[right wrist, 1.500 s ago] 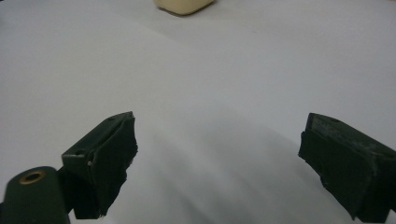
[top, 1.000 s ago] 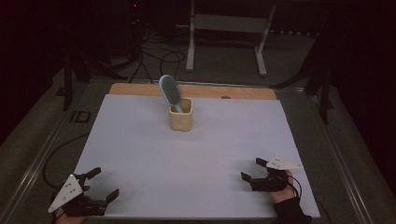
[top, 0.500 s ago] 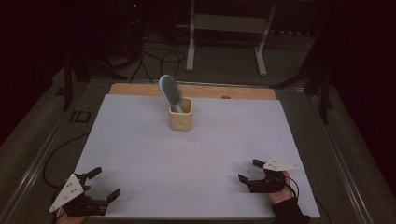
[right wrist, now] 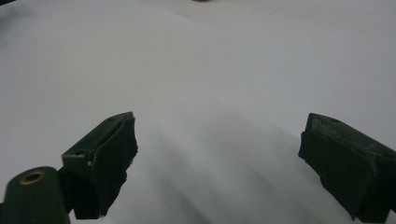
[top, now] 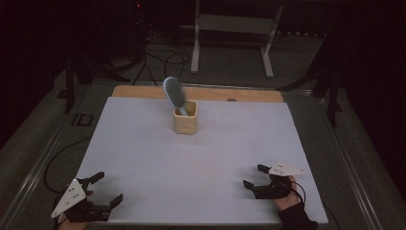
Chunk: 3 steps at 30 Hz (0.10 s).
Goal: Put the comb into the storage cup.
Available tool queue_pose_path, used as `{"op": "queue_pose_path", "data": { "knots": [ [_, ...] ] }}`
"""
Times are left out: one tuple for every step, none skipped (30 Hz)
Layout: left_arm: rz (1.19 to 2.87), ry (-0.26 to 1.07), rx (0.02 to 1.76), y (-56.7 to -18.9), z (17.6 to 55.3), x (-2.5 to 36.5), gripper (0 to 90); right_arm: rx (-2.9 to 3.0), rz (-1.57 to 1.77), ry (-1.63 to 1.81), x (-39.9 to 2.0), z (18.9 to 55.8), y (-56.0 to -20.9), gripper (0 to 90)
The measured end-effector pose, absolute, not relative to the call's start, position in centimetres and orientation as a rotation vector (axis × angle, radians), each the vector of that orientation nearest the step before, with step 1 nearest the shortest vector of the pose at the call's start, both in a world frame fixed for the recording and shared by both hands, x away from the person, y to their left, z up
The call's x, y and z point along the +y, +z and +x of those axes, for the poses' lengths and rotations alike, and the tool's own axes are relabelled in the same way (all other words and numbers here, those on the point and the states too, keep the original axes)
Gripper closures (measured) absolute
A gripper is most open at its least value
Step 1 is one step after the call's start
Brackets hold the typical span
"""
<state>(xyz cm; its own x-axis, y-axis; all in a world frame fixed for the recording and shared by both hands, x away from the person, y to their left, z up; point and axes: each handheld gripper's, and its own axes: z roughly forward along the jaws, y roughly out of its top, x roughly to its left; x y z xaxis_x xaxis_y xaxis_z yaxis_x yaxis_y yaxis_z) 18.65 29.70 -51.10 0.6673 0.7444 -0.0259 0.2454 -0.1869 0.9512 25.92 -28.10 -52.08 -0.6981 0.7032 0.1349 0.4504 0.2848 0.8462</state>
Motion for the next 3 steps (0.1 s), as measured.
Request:
{"op": "queue_pose_path", "data": {
  "knots": [
    [1.748,0.547,0.801,-51.11,18.63,29.71,0.0,2.287,1.058,1.381,-28.08,25.92,-52.03,10.5],
    [1.747,0.55,0.799,-51.09,18.62,29.72,0.0,2.285,1.055,1.38,-28.1,25.91,-51.99,10.5],
    [1.742,0.55,0.799,-51.07,18.65,29.73,0.0,2.286,1.056,1.374,-28.1,25.89,-51.97,10.5]
  ]
}}
